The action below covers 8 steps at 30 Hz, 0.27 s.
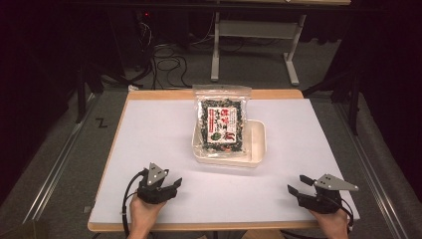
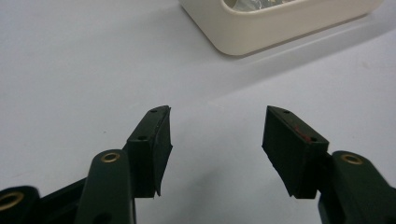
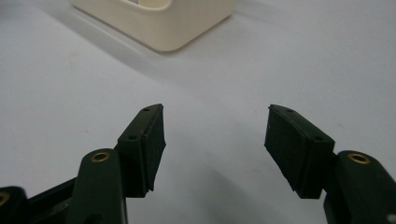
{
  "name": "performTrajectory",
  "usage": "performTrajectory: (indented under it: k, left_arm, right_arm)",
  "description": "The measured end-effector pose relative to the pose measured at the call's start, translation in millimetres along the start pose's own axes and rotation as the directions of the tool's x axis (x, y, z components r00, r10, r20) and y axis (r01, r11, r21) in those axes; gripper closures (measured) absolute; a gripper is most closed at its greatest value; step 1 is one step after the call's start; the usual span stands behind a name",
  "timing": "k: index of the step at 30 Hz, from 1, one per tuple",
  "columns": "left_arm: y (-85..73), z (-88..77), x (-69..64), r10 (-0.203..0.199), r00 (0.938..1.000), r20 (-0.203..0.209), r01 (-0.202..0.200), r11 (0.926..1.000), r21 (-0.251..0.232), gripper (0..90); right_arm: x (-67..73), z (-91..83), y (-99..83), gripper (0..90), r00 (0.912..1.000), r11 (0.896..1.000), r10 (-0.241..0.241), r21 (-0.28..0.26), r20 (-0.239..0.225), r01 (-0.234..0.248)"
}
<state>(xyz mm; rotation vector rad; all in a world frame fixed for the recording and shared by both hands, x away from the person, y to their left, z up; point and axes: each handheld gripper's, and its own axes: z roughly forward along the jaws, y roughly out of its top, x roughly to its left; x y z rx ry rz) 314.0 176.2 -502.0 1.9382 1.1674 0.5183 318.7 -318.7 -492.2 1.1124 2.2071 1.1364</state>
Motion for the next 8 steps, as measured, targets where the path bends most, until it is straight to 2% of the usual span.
performTrajectory:
  k: [8]
  left_arm:
    - [-1.3, 1.4, 2.6, -0.02, 0.9998, 0.006, 0.02, 0.9998, 0.005, 42.3]
  right_arm:
    - [-0.8, 0.6, 0.0, 38.5, 1.0, 1.0, -0.003, -0.001, 0.006, 0.003]
